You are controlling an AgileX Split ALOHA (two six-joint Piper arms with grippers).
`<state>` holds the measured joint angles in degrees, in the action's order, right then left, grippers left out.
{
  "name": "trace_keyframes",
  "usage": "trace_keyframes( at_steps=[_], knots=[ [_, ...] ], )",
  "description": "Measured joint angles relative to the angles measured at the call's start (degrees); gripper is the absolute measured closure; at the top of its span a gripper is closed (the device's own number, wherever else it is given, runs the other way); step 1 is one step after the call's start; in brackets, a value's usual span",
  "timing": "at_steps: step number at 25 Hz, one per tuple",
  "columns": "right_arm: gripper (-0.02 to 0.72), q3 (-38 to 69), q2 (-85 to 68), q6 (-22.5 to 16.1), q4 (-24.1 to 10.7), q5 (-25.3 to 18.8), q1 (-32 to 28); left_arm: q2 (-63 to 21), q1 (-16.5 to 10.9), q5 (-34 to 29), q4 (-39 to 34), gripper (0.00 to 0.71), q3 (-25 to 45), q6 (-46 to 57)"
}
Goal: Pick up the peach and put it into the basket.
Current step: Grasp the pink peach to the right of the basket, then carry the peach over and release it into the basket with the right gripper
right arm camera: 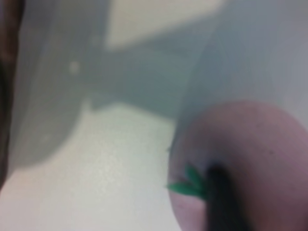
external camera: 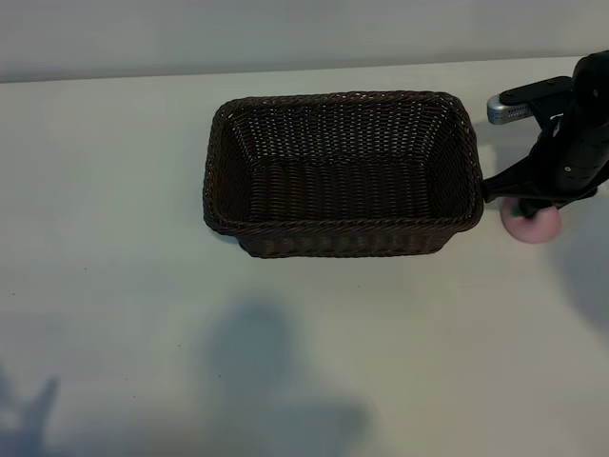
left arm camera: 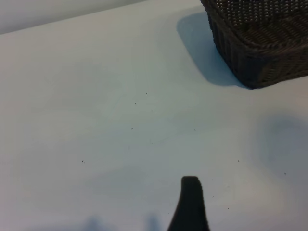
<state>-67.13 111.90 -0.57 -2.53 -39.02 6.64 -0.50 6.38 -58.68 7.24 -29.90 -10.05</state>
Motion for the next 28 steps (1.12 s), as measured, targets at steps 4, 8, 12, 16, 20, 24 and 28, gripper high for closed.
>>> trace_keyframes(
  at_steps=[4,8,12,16,20,24,28],
  knots=[
    [0.643,-0.40,0.00,-0.17,0.00,-0.65,0.00,0.00,0.00,-1.22,0.00,0.116,0.11,0.00],
    [0.654,-0.40,-0.86,-0.28,0.05,-1.62,0.00,0.00,0.00,-2.62,0.00,0.116,0.75,0.00],
    [0.654,-0.34,-5.71,-0.35,0.12,-3.53,0.00,0.00,0.00,-3.70,-0.05,0.116,1.21,0.00],
    [0.654,-0.34,-12.52,-0.35,0.12,-4.76,0.00,0.00,0.00,-3.70,-0.05,0.116,1.21,0.00],
    [0.654,-0.62,-17.35,-0.35,0.12,-7.06,0.00,0.00,0.00,-3.74,-0.05,0.116,1.21,0.00],
    [0.654,-4.37,-18.15,-0.35,0.12,-12.86,0.00,0.00,0.00,-3.80,-0.05,0.116,1.21,0.00],
    [0.654,-9.04,-18.15,-0.35,1.42,-16.64,0.00,0.00,0.00,-3.80,-0.05,0.116,1.21,0.00]
  ],
)
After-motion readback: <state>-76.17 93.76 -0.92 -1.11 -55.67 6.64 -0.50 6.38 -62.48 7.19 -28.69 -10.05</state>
